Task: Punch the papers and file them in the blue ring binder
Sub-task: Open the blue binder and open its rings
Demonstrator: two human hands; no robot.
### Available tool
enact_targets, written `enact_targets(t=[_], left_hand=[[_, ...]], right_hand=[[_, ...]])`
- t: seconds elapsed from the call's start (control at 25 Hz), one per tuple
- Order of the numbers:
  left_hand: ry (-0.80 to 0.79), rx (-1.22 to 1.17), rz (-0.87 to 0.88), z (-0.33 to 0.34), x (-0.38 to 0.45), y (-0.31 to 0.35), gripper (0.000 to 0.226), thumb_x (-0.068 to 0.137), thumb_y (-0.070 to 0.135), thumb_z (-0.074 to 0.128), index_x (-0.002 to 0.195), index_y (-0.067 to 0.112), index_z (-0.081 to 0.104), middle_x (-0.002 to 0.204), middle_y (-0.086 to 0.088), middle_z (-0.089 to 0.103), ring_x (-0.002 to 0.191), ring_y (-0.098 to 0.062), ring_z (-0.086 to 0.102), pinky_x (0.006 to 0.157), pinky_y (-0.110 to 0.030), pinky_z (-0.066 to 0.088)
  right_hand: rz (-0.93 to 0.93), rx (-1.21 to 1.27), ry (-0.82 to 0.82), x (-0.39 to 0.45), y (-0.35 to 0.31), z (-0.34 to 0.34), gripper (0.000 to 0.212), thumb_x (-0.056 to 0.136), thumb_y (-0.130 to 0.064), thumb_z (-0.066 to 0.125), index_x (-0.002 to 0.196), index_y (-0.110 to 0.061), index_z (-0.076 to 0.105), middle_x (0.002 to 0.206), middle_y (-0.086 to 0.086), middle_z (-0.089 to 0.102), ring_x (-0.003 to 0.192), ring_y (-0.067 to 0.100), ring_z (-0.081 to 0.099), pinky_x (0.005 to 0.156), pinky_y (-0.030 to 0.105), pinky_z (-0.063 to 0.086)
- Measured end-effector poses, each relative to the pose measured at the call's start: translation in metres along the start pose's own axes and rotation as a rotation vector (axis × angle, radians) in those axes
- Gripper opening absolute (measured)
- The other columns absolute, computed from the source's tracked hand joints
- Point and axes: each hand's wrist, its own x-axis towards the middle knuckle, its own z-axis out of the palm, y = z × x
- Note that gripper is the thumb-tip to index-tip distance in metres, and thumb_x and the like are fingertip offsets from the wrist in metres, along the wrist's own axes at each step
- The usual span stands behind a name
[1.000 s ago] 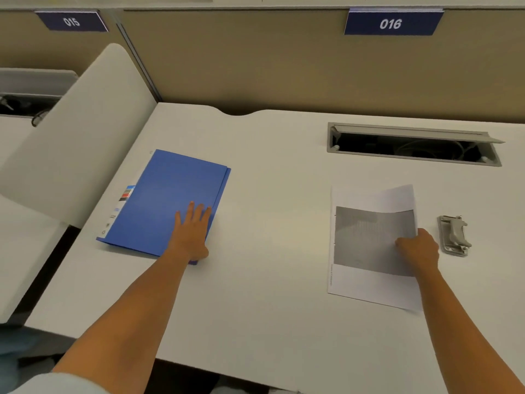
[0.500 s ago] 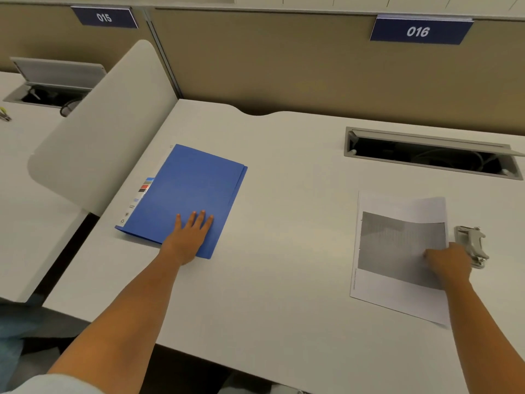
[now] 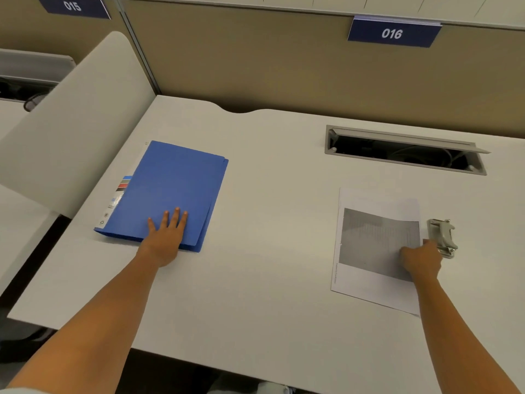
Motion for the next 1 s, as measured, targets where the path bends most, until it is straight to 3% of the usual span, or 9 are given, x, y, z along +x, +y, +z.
enact_targets(t=[0.2,0.32,0.44,0.56,0.76,0.88,0.92,1.0], left_hand=[[0.162,-0.396,-0.006,-0.017,0.006,0.021,0.067,0.1,0.005,0.035,0.153,0.013,-0.005,0.162,-0.008,0.005,0.148,-0.035,0.008,0.117,-0.055,0.016],[0.464,-0.744,-0.032,-0.039,0.001,0.045,0.056,0.101,0.006,0.041,0.152,0.013,0.021,0.154,-0.011,0.033,0.142,-0.037,0.029,0.115,-0.054,0.025],[0.757,-0.968,-0.024,-0.065,-0.004,0.071,0.043,0.1,0.012,0.045,0.143,0.01,0.042,0.136,-0.015,0.056,0.125,-0.038,0.052,0.102,-0.052,0.046],[0.863,-1.108,0.042,-0.084,-0.007,0.093,0.04,0.1,0.017,0.044,0.141,0.014,0.047,0.132,-0.011,0.06,0.117,-0.032,0.06,0.092,-0.045,0.055],[1.069,-1.209,0.083,-0.105,-0.022,0.109,0.039,0.101,0.023,0.04,0.136,0.011,0.052,0.128,-0.007,0.064,0.106,-0.022,0.066,0.083,-0.027,0.057],[1.148,-1.269,0.028,-0.114,-0.031,0.117,0.038,0.1,0.023,0.041,0.125,0.002,0.06,0.098,-0.016,0.072,0.08,-0.015,0.066,0.069,-0.013,0.051],[1.176,-1.302,0.006,-0.117,-0.034,0.118,0.038,0.101,0.024,0.041,0.114,-0.002,0.065,0.08,-0.016,0.069,0.07,-0.01,0.062,0.061,-0.008,0.047],[1.218,-1.391,-0.057,-0.121,-0.038,0.119,0.04,0.101,0.025,0.042,0.081,-0.003,0.063,0.053,0.002,0.047,0.053,0.002,0.051,0.049,-0.003,0.033]], right_hand=[[0.046,0.044,0.035,0.004,0.006,0.0,0.049,0.084,-0.003,0.06,0.129,0.003,0.043,0.127,0.026,0.054,0.116,0.046,0.052,0.094,0.052,0.047],[0.082,0.041,0.044,0.012,0.008,-0.001,0.046,0.083,-0.003,0.06,0.126,0.002,0.045,0.127,0.026,0.054,0.117,0.046,0.051,0.097,0.054,0.045],[0.138,0.01,0.084,0.019,0.007,-0.002,0.045,0.084,-0.004,0.06,0.125,0.002,0.045,0.128,0.027,0.053,0.12,0.046,0.048,0.104,0.053,0.034],[0.149,-0.045,0.117,0.022,0.007,-0.003,0.047,0.084,-0.006,0.061,0.126,0.003,0.043,0.129,0.027,0.051,0.123,0.045,0.045,0.105,0.054,0.03],[0.09,-0.14,0.287,0.014,-0.001,0.009,0.072,0.078,-0.013,0.066,0.137,0.004,0.029,0.139,0.027,0.036,0.127,0.045,0.034,0.103,0.056,0.03],[0.005,-0.112,0.35,-0.001,-0.018,0.022,0.061,0.078,-0.014,0.066,0.131,-0.002,0.038,0.139,0.026,0.036,0.13,0.045,0.031,0.102,0.055,0.028],[-0.069,-0.094,0.337,-0.007,-0.023,0.029,0.057,0.078,-0.014,0.066,0.129,-0.006,0.042,0.137,0.024,0.039,0.129,0.044,0.032,0.102,0.054,0.028],[-0.253,-0.062,0.272,-0.02,-0.033,0.045,0.05,0.08,-0.016,0.065,0.126,-0.011,0.046,0.13,0.021,0.045,0.124,0.041,0.036,0.1,0.052,0.029]])
